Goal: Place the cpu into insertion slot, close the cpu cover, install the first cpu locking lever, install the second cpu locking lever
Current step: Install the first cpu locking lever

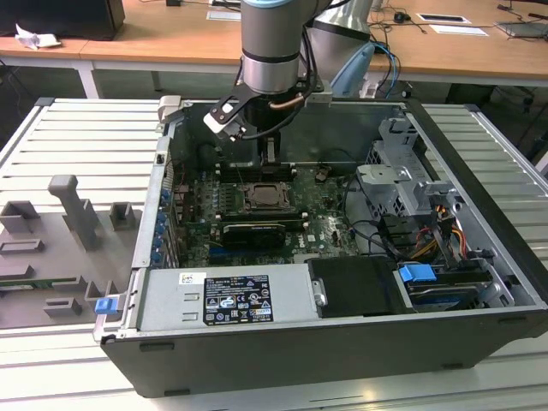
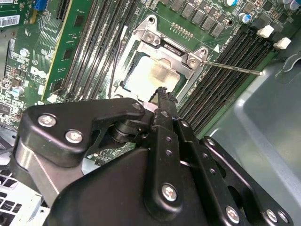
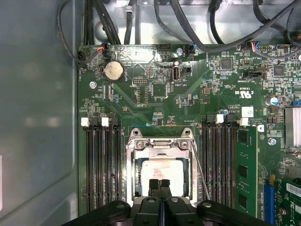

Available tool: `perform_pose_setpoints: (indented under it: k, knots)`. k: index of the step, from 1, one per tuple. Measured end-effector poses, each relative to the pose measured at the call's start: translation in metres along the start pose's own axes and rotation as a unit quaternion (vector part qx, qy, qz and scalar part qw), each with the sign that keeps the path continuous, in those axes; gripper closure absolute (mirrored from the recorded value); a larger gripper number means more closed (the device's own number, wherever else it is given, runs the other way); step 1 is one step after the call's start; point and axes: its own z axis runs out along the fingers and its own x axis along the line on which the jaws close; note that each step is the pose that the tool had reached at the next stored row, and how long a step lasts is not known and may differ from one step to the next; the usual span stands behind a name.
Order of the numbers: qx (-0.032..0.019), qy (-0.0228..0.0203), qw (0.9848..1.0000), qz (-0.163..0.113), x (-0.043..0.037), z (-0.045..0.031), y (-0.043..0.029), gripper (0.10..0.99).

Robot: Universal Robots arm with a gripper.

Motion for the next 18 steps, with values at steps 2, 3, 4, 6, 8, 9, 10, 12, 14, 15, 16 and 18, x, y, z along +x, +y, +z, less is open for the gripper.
perform_pose_setpoints:
  k: [2, 3, 4, 6, 8, 9, 10, 12, 14, 15, 16, 18]
  knots:
    - [0.0, 0.0, 1.0, 0.0, 0.0, -0.0002, 0.0, 0.98]
    - [0.0, 0.0, 1.0, 0.0, 0.0, -0.0003, 0.0, 0.98]
    - [0.0, 0.0, 1.0, 0.0, 0.0, -0.0004, 0.0, 0.98]
    - [0.0, 0.0, 1.0, 0.0, 0.0, -0.0012, 0.0, 0.98]
    - [0.0, 0.0, 1.0, 0.0, 0.0, -0.0021, 0.0001, 0.98]
    - [0.0, 0.0, 1.0, 0.0, 0.0, -0.0026, 0.0001, 0.98]
    - [0.0, 0.0, 1.0, 0.0, 0.0, -0.0033, 0.0001, 0.98]
    - [0.0, 0.0, 1.0, 0.0, 0.0, -0.0035, 0.0001, 0.98]
    - [0.0, -0.0001, 1.0, 0.0, 0.0, -0.0041, 0.0002, 0.98]
    - [0.0, 0.0, 1.0, 0.0, 0.0, -0.0045, 0.0002, 0.98]
    - [0.0, 0.0, 1.0, 0.0, 0.0, -0.0048, 0.0002, 0.98]
    - [0.0001, -0.0001, 1.0, 0.0, 0.0, -0.0057, 0.0002, 0.98]
